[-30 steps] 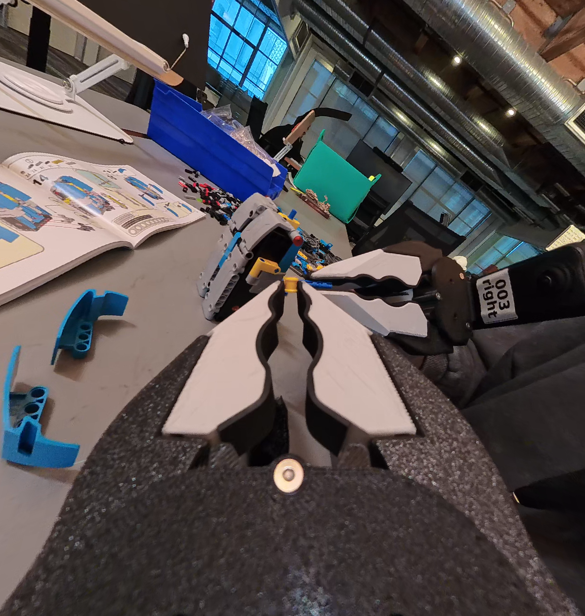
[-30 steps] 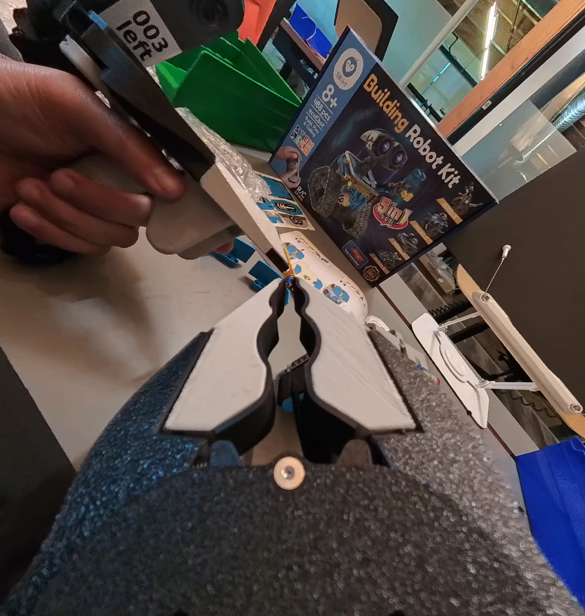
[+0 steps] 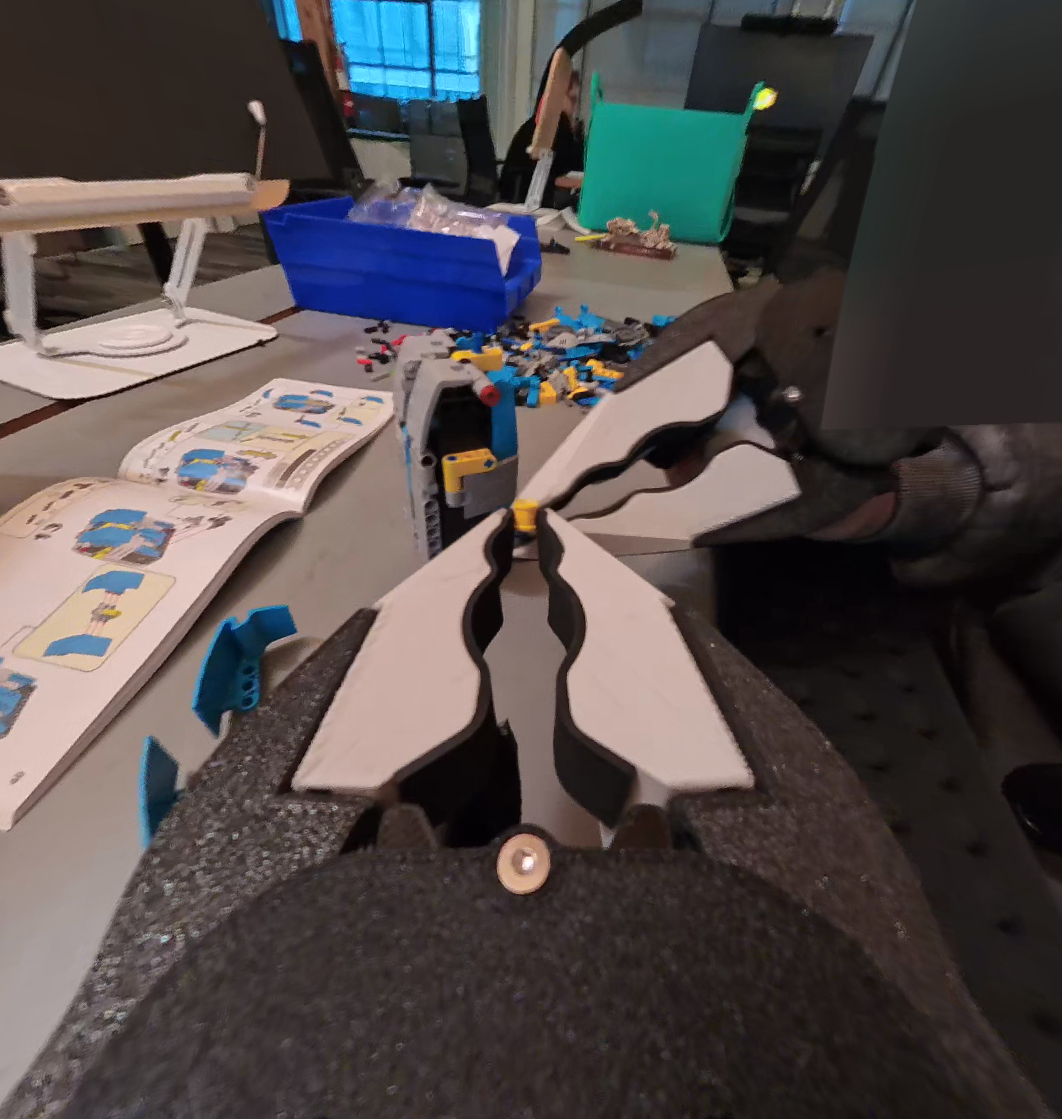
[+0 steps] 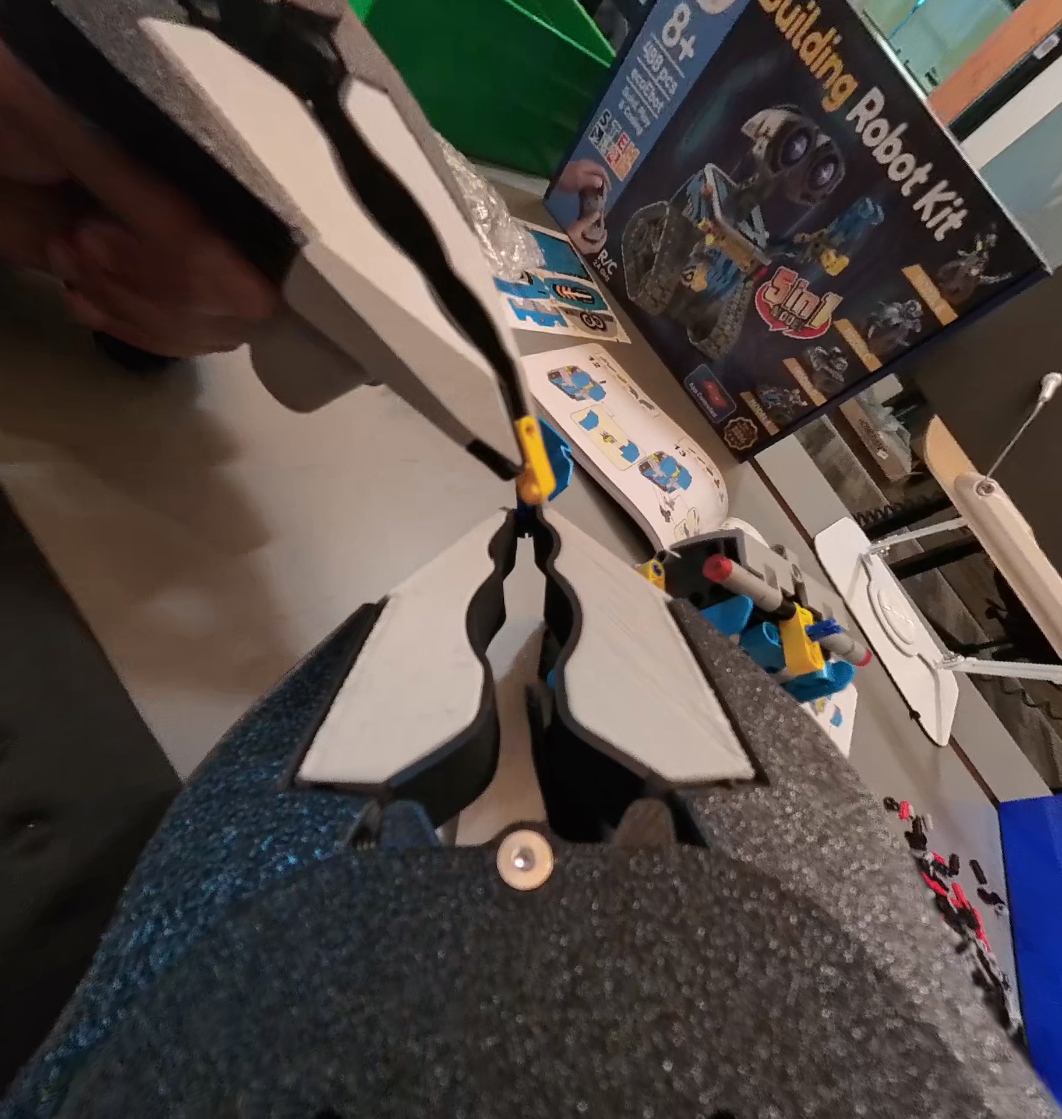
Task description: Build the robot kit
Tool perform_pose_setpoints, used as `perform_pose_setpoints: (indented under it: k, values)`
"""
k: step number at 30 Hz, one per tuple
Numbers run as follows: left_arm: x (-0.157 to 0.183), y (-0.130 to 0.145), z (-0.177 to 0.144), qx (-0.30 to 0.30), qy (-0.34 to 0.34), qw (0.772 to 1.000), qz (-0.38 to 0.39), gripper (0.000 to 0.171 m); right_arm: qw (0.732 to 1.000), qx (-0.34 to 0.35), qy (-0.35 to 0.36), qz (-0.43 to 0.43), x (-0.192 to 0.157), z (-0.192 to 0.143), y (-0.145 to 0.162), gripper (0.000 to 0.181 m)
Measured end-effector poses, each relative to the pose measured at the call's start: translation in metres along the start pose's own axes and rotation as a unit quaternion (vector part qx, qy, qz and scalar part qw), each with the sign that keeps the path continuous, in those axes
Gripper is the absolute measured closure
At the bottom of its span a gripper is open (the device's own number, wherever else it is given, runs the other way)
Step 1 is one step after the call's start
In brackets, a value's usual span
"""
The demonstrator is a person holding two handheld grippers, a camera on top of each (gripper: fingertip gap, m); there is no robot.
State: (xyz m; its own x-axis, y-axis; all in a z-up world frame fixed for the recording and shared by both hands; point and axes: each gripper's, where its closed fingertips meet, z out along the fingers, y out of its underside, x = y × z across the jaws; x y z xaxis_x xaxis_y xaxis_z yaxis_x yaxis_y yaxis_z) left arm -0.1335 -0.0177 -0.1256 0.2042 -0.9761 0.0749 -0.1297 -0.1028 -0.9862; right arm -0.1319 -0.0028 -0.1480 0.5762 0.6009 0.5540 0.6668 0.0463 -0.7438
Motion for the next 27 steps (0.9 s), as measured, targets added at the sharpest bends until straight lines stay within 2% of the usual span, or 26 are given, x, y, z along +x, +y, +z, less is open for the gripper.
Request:
perform_pose_setpoints:
  k: [12,15,22,24,27]
  values:
    - [-0.012,0.006,-0.001,-0.019,-0.014,0.999,-0.023,0.165,0.997,0.041,-0.043,0.043,-0.005,-0.006,-0.011,0.177]
    - [-0.01,0.0,-0.003,-0.002,-0.004,1.0,-0.031,0.165,0.996,0.061,-0.046,0.047,-0.005,-0.009,-0.017,0.177]
    - [-0.023,0.004,-0.005,-0.006,0.021,0.991,-0.129,0.165,0.991,0.077,-0.074,0.081,-0.005,-0.014,-0.018,0.176]
    - [-0.024,0.007,-0.005,-0.019,0.012,0.993,-0.112,0.165,0.99,0.048,-0.112,0.073,-0.006,-0.021,-0.008,0.176]
    - [-0.027,0.012,-0.004,-0.039,-0.006,0.997,-0.059,0.165,0.974,-0.115,-0.195,0.014,0.004,-0.049,0.042,0.176]
